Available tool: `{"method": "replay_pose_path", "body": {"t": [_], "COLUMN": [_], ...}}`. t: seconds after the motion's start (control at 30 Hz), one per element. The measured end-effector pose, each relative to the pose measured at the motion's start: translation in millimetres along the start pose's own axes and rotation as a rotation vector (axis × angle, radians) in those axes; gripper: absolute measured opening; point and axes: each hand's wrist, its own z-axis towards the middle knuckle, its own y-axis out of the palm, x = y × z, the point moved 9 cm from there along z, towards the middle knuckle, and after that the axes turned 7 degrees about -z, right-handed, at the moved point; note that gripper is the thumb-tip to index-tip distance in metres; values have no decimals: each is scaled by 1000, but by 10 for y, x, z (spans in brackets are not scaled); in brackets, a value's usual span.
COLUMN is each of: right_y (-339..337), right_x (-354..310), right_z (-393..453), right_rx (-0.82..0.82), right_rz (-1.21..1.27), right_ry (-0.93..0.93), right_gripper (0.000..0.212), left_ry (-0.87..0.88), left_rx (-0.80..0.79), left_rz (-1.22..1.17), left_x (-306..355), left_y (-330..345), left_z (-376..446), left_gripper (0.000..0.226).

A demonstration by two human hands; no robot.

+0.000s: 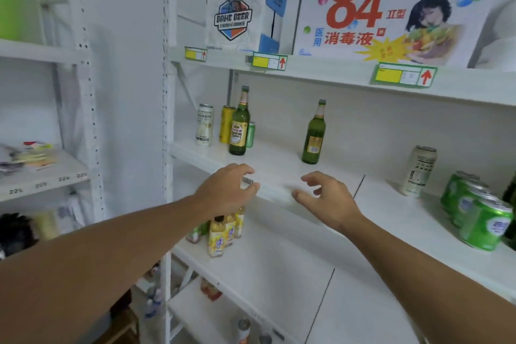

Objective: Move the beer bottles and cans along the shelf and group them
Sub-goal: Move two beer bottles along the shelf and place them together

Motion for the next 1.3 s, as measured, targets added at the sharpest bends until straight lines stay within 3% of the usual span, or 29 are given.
{"method": "replay_pose_path", "body": {"t": [0.27, 0.47, 0.6, 0.7, 1.0, 1.07, 1.17, 1.23, 1.3], "right_y": [294, 278, 349, 462, 639, 636, 633, 651, 668], "right_x": [-71, 427, 775, 1008, 1578, 1684, 1860, 1954, 1952], "right_z": [692, 1339, 1768, 2051, 2662, 2811, 3027, 3149, 3264], "right_rx": [-26, -28, -42, -41, 38, 97, 190, 215, 197], "right_rz": [106, 150, 169, 216, 311, 365, 383, 424, 475], "right_ry": [-41, -5, 15, 37, 247, 327, 411, 459, 448], "right_gripper": [59, 61, 66, 57, 25, 33, 75, 106, 118], "left_ry": [-97, -85, -63, -88, -257, -310, -357, -388, -362], "left_rx": [55, 78, 53, 60, 398, 465, 471, 471, 496], "left_rz": [63, 111, 148, 152, -118, -188, -214, -251, -317], "left_x": [-418, -256, -129, -204, -791, -924, -1163, -1305, -1391], "left_y": [-208, -108, 156, 331, 333, 297, 342, 365, 339], "left_z": [296, 966, 1413, 1699, 2250, 2344, 2538, 2679, 2842], "left_gripper": [54, 55, 43, 40, 33, 48, 91, 103, 107]}}
